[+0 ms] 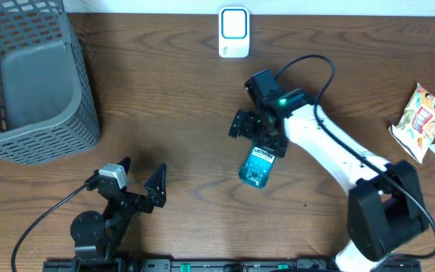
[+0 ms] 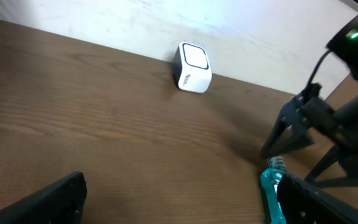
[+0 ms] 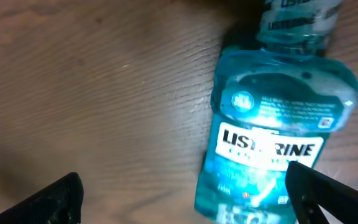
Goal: Scan the item barcode
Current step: 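Reach the right gripper down to the blue Listerine bottle cap, then grasp the Listerine bottle by the cap and lift it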
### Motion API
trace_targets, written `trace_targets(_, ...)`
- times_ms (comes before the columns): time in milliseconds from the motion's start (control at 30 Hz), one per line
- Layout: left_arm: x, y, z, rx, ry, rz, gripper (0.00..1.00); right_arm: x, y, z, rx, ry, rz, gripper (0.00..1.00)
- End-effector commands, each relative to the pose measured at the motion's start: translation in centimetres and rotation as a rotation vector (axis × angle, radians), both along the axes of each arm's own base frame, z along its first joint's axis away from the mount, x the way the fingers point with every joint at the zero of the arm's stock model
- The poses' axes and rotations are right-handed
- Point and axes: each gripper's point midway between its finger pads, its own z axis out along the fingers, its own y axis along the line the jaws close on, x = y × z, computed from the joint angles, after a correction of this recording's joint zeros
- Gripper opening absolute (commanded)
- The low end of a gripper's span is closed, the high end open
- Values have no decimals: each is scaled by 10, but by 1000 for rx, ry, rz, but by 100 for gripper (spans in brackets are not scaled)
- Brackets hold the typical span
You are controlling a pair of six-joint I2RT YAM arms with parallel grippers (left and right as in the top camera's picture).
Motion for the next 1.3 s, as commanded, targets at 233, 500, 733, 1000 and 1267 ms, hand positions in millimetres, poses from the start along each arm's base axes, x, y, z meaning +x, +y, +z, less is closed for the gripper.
trace_targets(233,-1,0,6,13,-21,0,98,1,-27,-27,-197,15,-156,97)
trace_targets(500,-1,0,6,13,-21,0,98,8,-48,-26,-294,-26,-184,99)
trace_targets(733,-1,0,6,13,-21,0,98,9,-52,-47,-333,3,-184,99)
trace_targets(1000,-1,0,6,13,-21,0,98,2,-59,-88,-395,85,-174,65)
trace_targets(1267,-1,0,6,13,-21,0,98,24,-61,-55,-384,-10,-36,50)
